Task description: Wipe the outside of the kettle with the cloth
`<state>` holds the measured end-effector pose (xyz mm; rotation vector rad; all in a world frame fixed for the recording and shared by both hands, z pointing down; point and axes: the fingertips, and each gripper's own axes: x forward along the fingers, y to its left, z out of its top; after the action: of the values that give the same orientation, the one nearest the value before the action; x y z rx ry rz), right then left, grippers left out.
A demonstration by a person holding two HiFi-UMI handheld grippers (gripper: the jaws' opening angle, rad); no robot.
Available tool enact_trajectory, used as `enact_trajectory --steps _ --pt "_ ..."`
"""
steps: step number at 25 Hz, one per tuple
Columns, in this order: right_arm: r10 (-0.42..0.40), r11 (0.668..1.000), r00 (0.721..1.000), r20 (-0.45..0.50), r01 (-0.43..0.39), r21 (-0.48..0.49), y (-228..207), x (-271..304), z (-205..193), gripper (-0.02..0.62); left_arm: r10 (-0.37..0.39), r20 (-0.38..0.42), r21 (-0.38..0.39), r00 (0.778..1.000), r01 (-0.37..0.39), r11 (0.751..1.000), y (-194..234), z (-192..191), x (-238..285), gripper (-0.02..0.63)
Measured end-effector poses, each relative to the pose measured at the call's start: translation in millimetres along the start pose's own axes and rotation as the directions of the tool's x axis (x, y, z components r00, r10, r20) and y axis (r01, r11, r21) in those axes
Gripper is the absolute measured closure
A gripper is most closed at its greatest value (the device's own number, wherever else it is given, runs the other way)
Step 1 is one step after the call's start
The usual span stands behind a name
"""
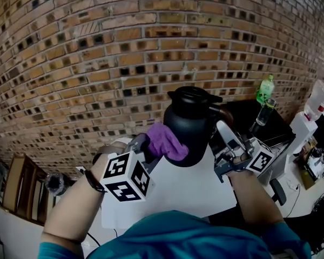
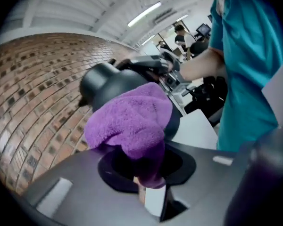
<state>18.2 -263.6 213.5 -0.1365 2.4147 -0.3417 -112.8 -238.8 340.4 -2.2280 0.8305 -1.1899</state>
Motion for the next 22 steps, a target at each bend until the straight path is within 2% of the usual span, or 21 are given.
enact_trajectory --steps 1,3,5,7,9,11,13,15,18,22 --pt "0.006 1.0 1.0 0.014 -0.006 -0.003 3.8 0.0 5.6 0.505 -0.022 -0.029 0.029 0.999 0.023 0.999 -11.1 -4.7 5.3 0.518" --pt "0.021 0.999 0.999 0.027 -0.021 -0.029 11.8 1.4 16.1 0.505 -0.082 -0.053 0.037 0.995 0.084 0.996 -33.6 -13.6 15.4 0.518" --pt "0.036 0.998 0.999 0.034 -0.034 -0.047 17.6 3.3 24.5 0.505 -0.145 -0.043 0.009 0.988 0.146 0.989 -51.8 -19.3 20.8 0.518" --pt "0.038 0.998 0.998 0.043 -0.036 -0.049 19.8 2.8 28.9 0.505 -0.174 0.009 -0.038 0.985 0.174 0.984 -51.9 -18.0 14.0 0.518" --pt "0.023 0.998 0.999 0.032 -0.021 -0.062 18.9 -1.4 27.5 0.505 -0.128 0.119 -0.114 0.985 0.142 0.983 -20.2 -5.2 -11.2 0.518" --pt "0.018 0.998 1.0 0.01 -0.017 -0.065 20.5 -2.6 21.6 0.505 -0.035 0.229 -0.184 0.973 0.079 0.98 25.6 13.5 -43.1 0.518" --pt "0.042 0.998 0.999 0.002 -0.042 -0.042 27.1 0.4 15.3 0.505 0.017 0.269 -0.189 0.963 0.035 0.981 54.6 30.1 -60.9 0.518" --pt "0.076 0.997 0.997 0.007 -0.075 -0.024 36.3 4.5 11.3 0.506 0.02 0.255 -0.151 0.967 0.019 0.988 59.6 37.9 -59.6 0.518" --pt "0.087 0.995 0.996 0.007 -0.087 -0.053 41.8 2.5 13.9 0.505 -0.004 0.227 -0.109 0.974 0.029 0.994 42.2 35.7 -49.3 0.518" --pt "0.123 0.989 0.992 0.029 -0.12 -0.084 56.4 -0.8 31.6 0.505 -0.099 0.144 -0.087 0.985 0.112 0.99 -10.0 8.1 -16.8 0.518"
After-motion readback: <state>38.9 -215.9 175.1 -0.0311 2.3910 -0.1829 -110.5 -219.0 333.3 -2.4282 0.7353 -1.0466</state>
